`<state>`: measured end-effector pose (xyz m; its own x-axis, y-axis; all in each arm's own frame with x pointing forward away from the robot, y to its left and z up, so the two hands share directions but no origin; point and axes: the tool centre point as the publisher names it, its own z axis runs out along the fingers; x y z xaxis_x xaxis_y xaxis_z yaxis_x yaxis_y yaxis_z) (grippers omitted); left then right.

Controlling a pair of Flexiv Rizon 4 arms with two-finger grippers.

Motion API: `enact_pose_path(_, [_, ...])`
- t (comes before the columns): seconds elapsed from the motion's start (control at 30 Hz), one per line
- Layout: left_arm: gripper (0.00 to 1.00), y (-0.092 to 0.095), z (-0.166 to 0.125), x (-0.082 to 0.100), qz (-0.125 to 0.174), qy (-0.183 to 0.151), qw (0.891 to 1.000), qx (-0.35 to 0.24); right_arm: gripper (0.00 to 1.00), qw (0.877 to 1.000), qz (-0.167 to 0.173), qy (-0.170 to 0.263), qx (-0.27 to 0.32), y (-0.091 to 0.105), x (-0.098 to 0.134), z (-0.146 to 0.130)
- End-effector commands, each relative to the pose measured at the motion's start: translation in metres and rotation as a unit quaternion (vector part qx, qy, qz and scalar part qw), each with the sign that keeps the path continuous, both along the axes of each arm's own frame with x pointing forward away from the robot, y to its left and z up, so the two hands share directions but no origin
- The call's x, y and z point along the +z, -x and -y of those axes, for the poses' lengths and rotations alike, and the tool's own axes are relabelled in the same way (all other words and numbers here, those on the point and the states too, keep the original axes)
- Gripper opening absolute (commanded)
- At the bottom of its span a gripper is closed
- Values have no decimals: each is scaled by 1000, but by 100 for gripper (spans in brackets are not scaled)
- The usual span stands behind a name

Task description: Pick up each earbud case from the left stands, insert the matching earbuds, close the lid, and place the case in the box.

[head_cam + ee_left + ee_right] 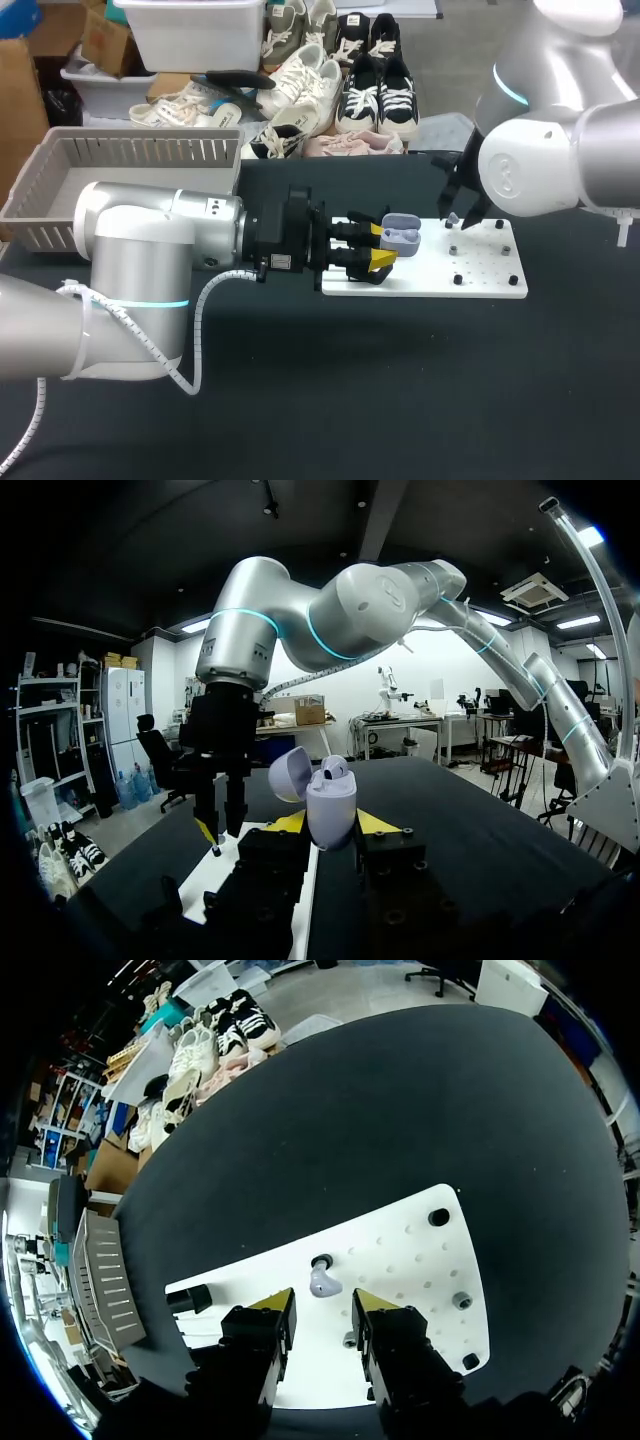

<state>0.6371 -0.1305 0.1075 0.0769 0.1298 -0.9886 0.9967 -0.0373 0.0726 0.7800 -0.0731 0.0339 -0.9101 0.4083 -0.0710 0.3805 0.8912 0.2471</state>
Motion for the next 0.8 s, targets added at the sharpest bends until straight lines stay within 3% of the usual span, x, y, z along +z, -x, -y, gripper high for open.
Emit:
enact_pose_path(0.03, [0,1,0,-1,1,1,1000,3,33,1000,0,1,-2,0,1,-1])
enact_pose_path(0.6, [0,1,0,-1,1,1,1000,3,28,1000,-4,3,1,-1,-2,-2])
enact_pose_path(0.8, [0,1,0,-1,1,1,1000,3,18,1000,-7,5,2,-2,-5,0])
